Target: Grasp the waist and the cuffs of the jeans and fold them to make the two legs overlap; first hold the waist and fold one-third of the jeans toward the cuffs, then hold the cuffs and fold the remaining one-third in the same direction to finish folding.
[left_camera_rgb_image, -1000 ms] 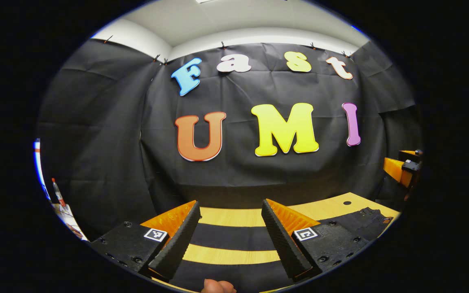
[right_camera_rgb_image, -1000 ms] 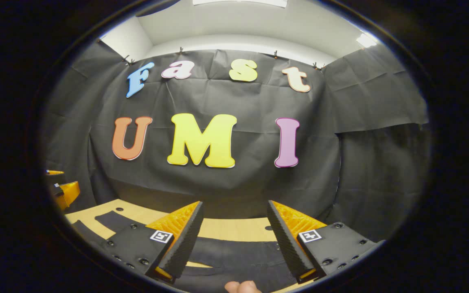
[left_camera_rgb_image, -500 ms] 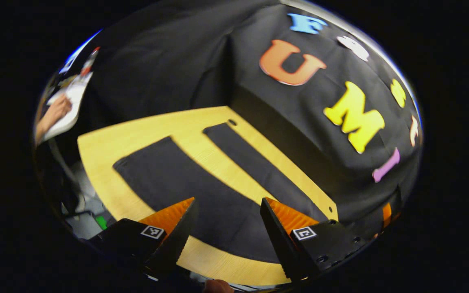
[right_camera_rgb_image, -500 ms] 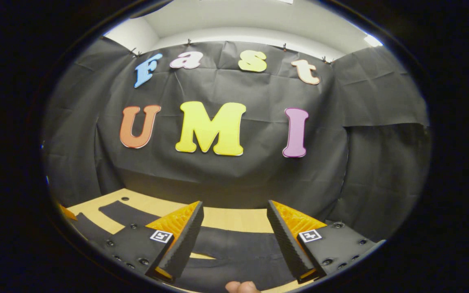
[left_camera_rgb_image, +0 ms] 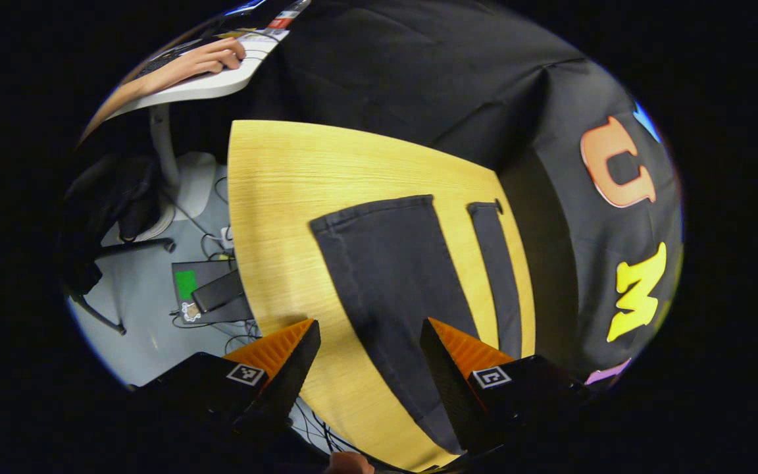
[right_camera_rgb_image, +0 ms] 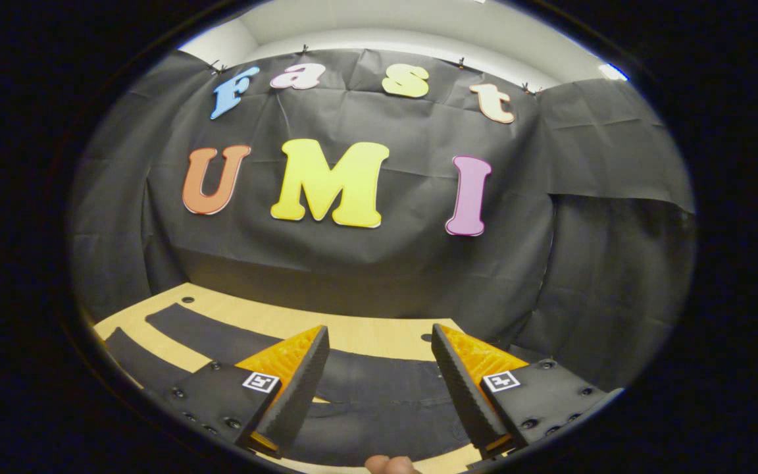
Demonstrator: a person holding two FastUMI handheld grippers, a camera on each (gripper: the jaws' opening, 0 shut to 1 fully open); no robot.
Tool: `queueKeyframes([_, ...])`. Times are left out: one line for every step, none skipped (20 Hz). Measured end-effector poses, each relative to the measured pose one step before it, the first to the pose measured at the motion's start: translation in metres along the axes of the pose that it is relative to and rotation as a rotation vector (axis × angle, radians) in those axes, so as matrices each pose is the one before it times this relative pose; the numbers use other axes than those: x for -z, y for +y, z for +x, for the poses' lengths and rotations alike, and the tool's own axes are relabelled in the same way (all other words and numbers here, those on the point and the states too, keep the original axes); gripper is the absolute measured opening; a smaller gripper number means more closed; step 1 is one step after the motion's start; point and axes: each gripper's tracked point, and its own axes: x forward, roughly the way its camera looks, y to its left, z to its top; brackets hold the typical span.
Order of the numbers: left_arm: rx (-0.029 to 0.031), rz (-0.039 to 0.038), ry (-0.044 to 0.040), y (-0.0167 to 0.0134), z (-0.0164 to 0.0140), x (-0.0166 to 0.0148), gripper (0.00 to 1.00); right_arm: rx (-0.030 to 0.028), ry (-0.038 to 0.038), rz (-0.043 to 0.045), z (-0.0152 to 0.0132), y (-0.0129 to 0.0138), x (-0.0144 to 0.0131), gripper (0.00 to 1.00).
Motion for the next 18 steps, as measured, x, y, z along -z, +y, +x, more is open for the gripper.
queueKeyframes([-0.00349, -0.02411, 0.01257, 0.00061, 0.00464, 0.00038, 0.99, 0.00605, 0.00374, -0.00218, 0.00079, -0.00137, 0.00066, 0.94])
queueKeyframes([0.01046, -0.02490, 0.00564, -0.00227, 0.00193, -0.00300, 0.99, 0.00456, 0.00449, -0.00231, 0.00222, -0.00117, 0.00178, 0.94])
queueKeyframes([-0.00068, -0.01465, -0.00384, -0.00217, 0.00277, -0.00655, 0.99, 0.00543, 0.00253, -0.00220, 0.00040, -0.00079, -0.00046, 0.94])
queueKeyframes([0.00124, -0.01010, -0.00311, -0.00173, 0.00200, -0.00590, 0.98, 0.00561, 0.00074, 0.00033, 0.00088, -0.00212, -0.00027, 0.94])
queueKeyframes([-0.00036, -0.01102, -0.00160, -0.00161, 0.00409, -0.00419, 0.98, 0.00533, 0.00023, 0.00091, 0.00044, -0.00067, -0.00045, 0.94])
queueKeyframes([0.00897, -0.00847, 0.00011, -0.00351, 0.00208, -0.00320, 1.00, 0.00515, 0.00166, 0.00062, 0.00101, -0.00159, 0.00163, 0.94])
queueKeyframes([0.00646, -0.00815, -0.00044, -0.00387, 0.00285, -0.00283, 0.99, 0.00644, 0.00488, 0.00066, 0.00144, -0.00188, 0.00117, 0.94])
queueKeyframes([0.00844, -0.00428, -0.00182, -0.00391, 0.00321, -0.00419, 0.99, 0.00605, 0.00546, 0.00330, 0.00151, -0.00183, 0.00178, 0.94])
queueKeyframes([-0.00216, -0.00075, -0.00527, -0.00228, 0.00789, -0.00311, 0.99, 0.00790, 0.00535, 0.00448, 0.00038, -0.00151, 0.00109, 0.94])
queueKeyframes([0.01669, -0.00724, -0.00121, -0.00338, 0.00407, -0.00208, 0.99, 0.00684, 0.00645, 0.00402, 0.00160, -0.00200, 0.00292, 0.94])
queueKeyframes([0.02104, -0.00524, -0.00528, -0.00514, 0.00372, -0.00208, 0.96, 0.00712, 0.00581, 0.00204, 0.00081, -0.00237, 0.00194, 0.94])
queueKeyframes([0.02826, -0.01147, -0.00737, -0.00500, 0.00226, -0.00185, 0.96, 0.01029, 0.00749, -0.00010, 0.00041, -0.00354, 0.00289, 0.94])
queueKeyframes([0.03095, -0.01630, -0.00626, -0.00424, 0.00267, -0.00182, 0.96, 0.00828, 0.00756, 0.00256, 0.00099, -0.00355, 0.00276, 0.94])
queueKeyframes([0.03369, -0.01571, -0.00532, -0.00383, 0.00238, -0.00179, 0.96, 0.01050, 0.01723, 0.00541, 0.00093, -0.00473, 0.00671, 0.94])
queueKeyframes([0.03368, -0.01215, -0.00706, -0.00253, 0.00142, -0.00164, 1.00, 0.01158, 0.02219, 0.00927, 0.00149, -0.00534, 0.00680, 0.94])
queueKeyframes([0.02885, -0.01289, -0.00781, -0.00200, 0.00112, -0.00167, 0.95, 0.01317, 0.02583, 0.01370, 0.00235, -0.00601, 0.00831, 0.96])
queueKeyframes([0.02544, -0.01191, -0.00884, -0.00225, 0.00196, -0.00172, 0.96, 0.01278, 0.02713, 0.01547, 0.00241, -0.00521, 0.00755, 0.94])
queueKeyframes([0.02372, -0.00631, -0.00214, -0.00275, 0.00210, -0.00048, 0.95, 0.01291, 0.02475, 0.01511, 0.00219, -0.00503, 0.00750, 0.95])
